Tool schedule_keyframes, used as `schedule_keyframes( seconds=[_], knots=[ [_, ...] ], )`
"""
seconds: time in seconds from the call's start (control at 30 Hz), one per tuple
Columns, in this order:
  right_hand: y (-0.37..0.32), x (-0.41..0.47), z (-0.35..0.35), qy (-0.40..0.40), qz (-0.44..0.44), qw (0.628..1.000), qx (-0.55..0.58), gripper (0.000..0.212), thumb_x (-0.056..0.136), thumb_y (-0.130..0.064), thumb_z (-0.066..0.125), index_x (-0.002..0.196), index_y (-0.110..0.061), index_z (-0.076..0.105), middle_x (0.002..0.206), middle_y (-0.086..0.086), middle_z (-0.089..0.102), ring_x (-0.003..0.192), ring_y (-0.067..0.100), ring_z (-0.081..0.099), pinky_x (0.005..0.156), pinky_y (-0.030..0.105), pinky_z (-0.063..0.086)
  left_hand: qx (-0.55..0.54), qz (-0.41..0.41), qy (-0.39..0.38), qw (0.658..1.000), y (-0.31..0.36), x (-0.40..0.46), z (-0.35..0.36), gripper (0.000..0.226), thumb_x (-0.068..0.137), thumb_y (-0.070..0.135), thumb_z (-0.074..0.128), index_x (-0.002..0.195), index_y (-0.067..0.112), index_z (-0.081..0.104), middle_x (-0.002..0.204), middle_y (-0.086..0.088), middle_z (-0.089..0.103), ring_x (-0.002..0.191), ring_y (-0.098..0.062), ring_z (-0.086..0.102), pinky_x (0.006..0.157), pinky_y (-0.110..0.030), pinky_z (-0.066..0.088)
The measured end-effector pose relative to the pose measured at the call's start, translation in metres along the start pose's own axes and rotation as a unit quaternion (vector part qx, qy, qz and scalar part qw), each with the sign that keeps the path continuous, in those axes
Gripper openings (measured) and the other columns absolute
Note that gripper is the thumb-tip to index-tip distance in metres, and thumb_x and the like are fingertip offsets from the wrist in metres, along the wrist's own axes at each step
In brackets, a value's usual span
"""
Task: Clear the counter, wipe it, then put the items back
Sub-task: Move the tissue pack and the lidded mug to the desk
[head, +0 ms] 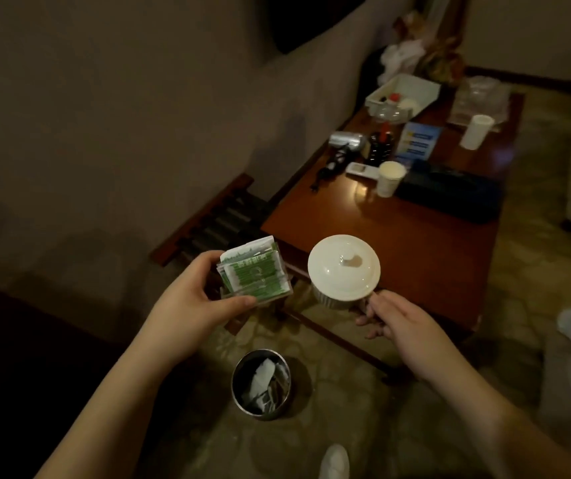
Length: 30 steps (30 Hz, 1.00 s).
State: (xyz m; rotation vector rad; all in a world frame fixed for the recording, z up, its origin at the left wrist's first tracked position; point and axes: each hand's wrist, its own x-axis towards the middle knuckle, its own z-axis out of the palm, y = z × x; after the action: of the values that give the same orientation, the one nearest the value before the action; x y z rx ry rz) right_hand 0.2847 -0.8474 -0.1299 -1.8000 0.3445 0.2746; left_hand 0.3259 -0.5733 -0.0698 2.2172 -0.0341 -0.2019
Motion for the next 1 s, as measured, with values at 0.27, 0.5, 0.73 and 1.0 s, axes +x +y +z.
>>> schedule_keyframes(
  seconds=[0.27,0.5,0.73,1.0],
  knots=[
    [0.035,0.032,-0.080,0.108,0.044,0.991,0.068,0.025,0.099,-0.034,0.043,0.097,-0.021,0.065,0.096,-0.002,0.070,0.093,0.015,0.064,0.086,0.036,0.053,0.073,0.045,-0.080,0.993,0.044,0.092,0.083,0.061,0.078,0.036,0.076,0.130,0.035,0.044,0.117,0.016,0.059,0.087,-0.010,0.065,0.066,-0.030,0.055],
    [0.056,0.071,-0.114,0.168,0.061,0.976,0.127,0.026,0.099,-0.038,0.043,0.100,-0.025,0.065,0.096,-0.004,0.070,0.095,0.017,0.064,0.087,0.038,0.052,0.093,0.066,-0.096,0.989,0.064,0.170,0.135,0.069,0.080,0.034,0.076,0.138,0.023,0.041,0.126,0.009,0.047,0.103,-0.009,0.052,0.080,-0.027,0.046],
    [0.069,0.142,-0.129,0.215,0.078,0.959,0.165,0.030,0.098,-0.039,0.044,0.115,-0.021,0.062,0.099,-0.004,0.070,0.097,0.015,0.064,0.081,0.034,0.051,0.108,0.086,-0.134,0.981,0.065,0.263,0.180,0.065,0.083,0.026,0.074,0.139,0.021,0.042,0.133,0.003,0.046,0.103,-0.009,0.050,0.081,-0.027,0.042],
    [0.085,0.237,-0.133,0.216,0.123,0.954,0.169,0.020,0.097,-0.043,0.044,0.103,-0.033,0.061,0.101,-0.004,0.069,0.099,0.016,0.063,0.091,0.043,0.051,0.122,0.075,-0.184,0.972,0.047,0.371,0.224,0.068,0.080,0.022,0.076,0.140,0.019,0.042,0.132,0.003,0.047,0.109,-0.014,0.053,0.087,-0.032,0.047]
  ],
)
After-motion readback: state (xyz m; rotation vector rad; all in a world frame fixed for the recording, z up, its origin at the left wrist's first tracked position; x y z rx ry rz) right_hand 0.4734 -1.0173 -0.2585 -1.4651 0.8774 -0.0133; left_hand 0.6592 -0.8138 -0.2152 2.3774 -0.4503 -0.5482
